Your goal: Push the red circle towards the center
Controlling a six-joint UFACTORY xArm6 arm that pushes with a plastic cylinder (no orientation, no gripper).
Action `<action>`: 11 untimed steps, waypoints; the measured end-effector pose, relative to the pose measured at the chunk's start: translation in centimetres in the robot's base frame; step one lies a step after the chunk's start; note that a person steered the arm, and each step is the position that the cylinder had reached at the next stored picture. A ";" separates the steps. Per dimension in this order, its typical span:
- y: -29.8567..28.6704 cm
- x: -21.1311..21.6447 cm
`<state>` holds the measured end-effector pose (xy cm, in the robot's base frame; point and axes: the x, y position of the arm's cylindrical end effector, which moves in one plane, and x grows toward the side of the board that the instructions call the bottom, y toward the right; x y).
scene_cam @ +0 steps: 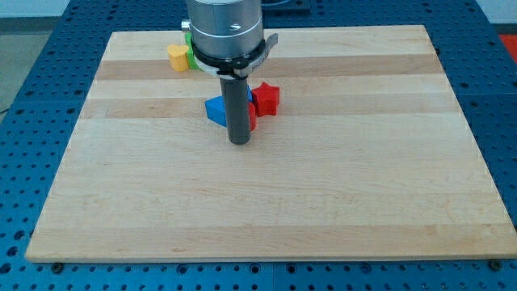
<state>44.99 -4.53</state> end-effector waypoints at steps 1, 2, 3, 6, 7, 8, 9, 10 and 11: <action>0.0 0.0; 0.1 0.0; -0.6 0.0; -9.8 -4.9; -8.9 -5.3; -4.2 -5.0; 2.1 -5.0; 8.3 -5.0; 10.9 -0.9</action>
